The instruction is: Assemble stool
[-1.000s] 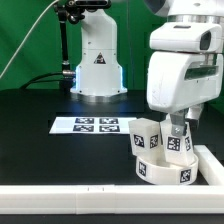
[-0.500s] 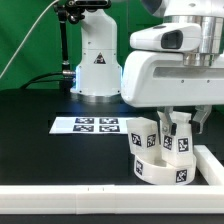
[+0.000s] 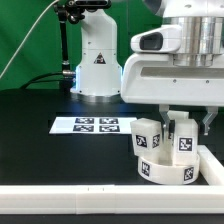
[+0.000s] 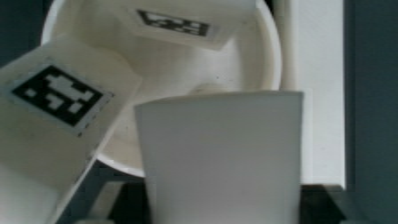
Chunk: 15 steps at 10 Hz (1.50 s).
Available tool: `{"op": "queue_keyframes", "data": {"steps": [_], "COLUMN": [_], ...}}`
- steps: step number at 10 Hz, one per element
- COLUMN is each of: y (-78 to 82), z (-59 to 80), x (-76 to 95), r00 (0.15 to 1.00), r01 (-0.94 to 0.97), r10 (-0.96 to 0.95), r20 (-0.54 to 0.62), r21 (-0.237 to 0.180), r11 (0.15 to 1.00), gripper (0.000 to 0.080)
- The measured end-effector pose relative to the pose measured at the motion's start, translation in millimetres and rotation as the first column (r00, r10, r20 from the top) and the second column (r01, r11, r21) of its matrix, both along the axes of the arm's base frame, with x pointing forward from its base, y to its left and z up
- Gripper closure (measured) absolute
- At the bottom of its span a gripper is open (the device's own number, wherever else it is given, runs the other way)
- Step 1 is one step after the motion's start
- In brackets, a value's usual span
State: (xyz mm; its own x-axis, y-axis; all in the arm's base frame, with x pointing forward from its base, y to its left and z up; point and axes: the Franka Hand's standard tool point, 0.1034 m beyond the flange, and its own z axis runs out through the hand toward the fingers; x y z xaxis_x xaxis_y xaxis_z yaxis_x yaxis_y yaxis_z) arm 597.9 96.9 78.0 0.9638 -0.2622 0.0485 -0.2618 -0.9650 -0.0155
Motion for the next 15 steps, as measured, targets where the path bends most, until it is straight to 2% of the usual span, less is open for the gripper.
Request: {"op": "queue_keyframes", "data": {"steps": [5, 8, 11, 14, 15], "y": [0.6, 1.0, -2.8, 3.0, 5.4], "z": [0.0, -1.1, -1.7, -2.4, -2.5], "x": [-0.1, -1.0, 1.0, -0.3, -0.1], "r00": [0.956, 0.851, 0.629, 0.401, 0.282], "r01": [0.294, 0.525, 0.775, 0.913, 0.955], "r10": [-0.294, -0.525, -0.775, -0.909, -0.95], "r20": [-0.004, -0.025, -0.061, -0.111, -0.136], "r21": [0.018, 0.054, 0.126, 0.133, 0.137], "r11": [0.956, 0.849, 0.619, 0.387, 0.263], "gripper": [0.0459, 0.0459, 0.0459, 0.0459, 0.0459]}}
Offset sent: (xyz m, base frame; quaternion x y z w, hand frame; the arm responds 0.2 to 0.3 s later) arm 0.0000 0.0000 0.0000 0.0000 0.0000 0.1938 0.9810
